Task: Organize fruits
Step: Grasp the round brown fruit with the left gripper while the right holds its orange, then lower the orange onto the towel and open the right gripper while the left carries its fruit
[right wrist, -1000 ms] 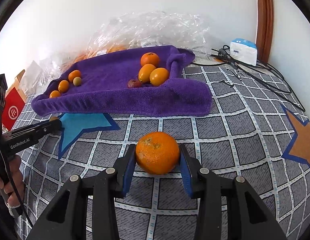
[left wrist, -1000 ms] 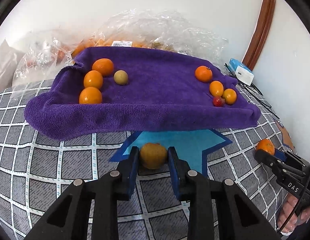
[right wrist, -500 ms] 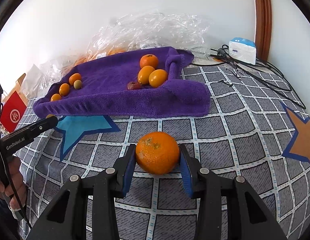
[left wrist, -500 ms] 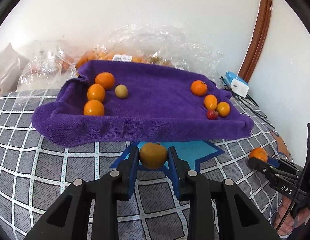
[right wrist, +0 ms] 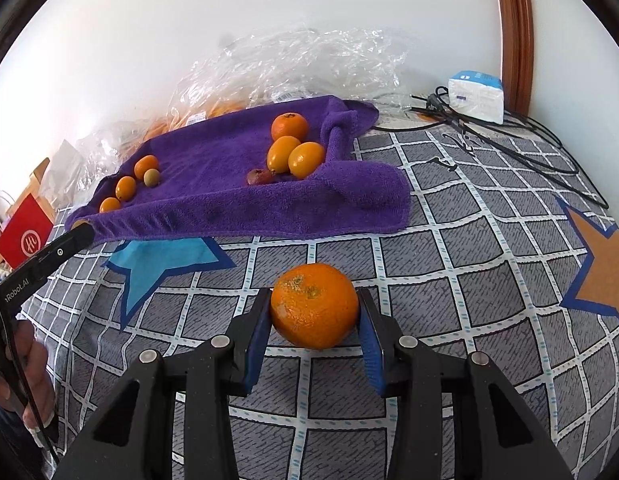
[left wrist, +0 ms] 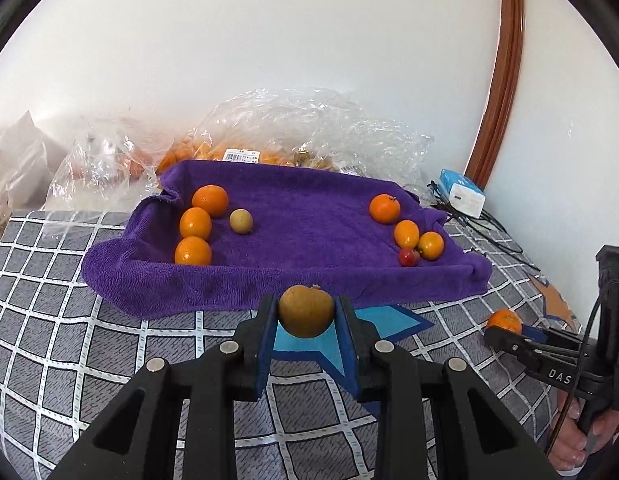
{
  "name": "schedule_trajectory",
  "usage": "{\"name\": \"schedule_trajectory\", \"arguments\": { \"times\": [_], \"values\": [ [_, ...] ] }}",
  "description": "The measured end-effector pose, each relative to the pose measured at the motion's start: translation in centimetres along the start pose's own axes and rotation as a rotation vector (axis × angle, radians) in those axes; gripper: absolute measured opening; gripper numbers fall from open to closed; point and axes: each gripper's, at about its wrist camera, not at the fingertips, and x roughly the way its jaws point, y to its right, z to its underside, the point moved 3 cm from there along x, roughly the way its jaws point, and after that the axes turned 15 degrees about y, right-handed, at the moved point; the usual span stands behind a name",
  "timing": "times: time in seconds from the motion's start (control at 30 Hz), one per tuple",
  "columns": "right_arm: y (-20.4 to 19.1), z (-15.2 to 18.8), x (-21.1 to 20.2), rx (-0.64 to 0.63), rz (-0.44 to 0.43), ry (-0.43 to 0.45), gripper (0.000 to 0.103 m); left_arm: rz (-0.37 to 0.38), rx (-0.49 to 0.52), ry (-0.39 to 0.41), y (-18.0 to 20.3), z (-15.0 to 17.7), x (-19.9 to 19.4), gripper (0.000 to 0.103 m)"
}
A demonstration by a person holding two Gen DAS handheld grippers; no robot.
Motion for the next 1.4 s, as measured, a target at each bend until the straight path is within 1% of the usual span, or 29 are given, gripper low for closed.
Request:
{"name": "schedule_trajectory", "arguments": {
  "times": [0.13, 0.23, 0.3, 0.37, 0.47, 0.67, 0.73, 0.8, 0.9, 1.0, 1.1, 1.2, 1.3, 1.4],
  "values": [
    [0.2, -0.1, 0.1, 0.003, 0.017, -0.004, 0.041, 0.016, -0.020, 0.029, 0.0, -0.3, -0.7, 0.028],
    [0.4, -0.2, -0.7, 0.024, 0.038, 0.017, 0.041, 0.005, -0.019, 0.040, -0.2, -0.4, -0.8, 0.028],
    [0.5, -0.4, -1.2, 0.047, 0.026, 0.019, 0.041, -0.009, -0.025, 0.042, -0.5, -0.6, -0.8, 0.028],
    [0.3, -0.6, -1.7, 0.035, 0.021, 0.022, 0.041, -0.016, -0.041, 0.049, -0.9, -0.8, -0.9, 0.028],
    [-0.4, -1.7, -2.3, -0.015, 0.025, 0.046, 0.041, -0.040, -0.064, 0.059, -1.8, -1.0, -1.0, 0.028],
    [-1.7, -4.8, -2.5, -0.025, -0.003, 0.085, 0.041, -0.085, -0.125, 0.076, -3.8, -1.6, -1.3, 0.028],
    [-2.3, -6.0, -2.1, -0.017, -0.017, 0.097, 0.041, -0.106, -0.143, 0.082, -4.5, -1.9, -1.4, 0.028],
    [-2.8, -7.0, -1.8, -0.023, -0.017, 0.102, 0.041, -0.143, -0.125, 0.080, -5.0, -2.4, -1.5, 0.028],
    [-3.5, -8.8, -1.3, -0.036, -0.033, 0.115, 0.041, -0.173, -0.109, 0.083, -5.9, -3.5, -1.9, 0.028],
    [-3.7, -10.7, -0.6, -0.057, -0.029, 0.134, 0.041, -0.166, -0.117, 0.074, -7.1, -5.1, -2.0, 0.028],
    [-3.7, -12.4, 0.4, -0.067, -0.020, 0.147, 0.041, -0.172, -0.098, 0.067, -7.9, -6.7, -1.7, 0.028],
    [-3.6, -13.9, 1.8, -0.065, -0.023, 0.150, 0.041, -0.151, -0.131, 0.055, -8.7, -7.9, -1.0, 0.028],
    [-3.9, -14.6, 3.7, -0.070, -0.038, 0.128, 0.041, -0.141, -0.158, 0.040, -9.3, -8.8, 0.1, 0.028],
    [-4.6, -14.4, 6.0, -0.084, -0.062, 0.095, 0.041, -0.136, -0.156, 0.024, -9.5, -9.1, 1.7, 0.028]
  ]
}}
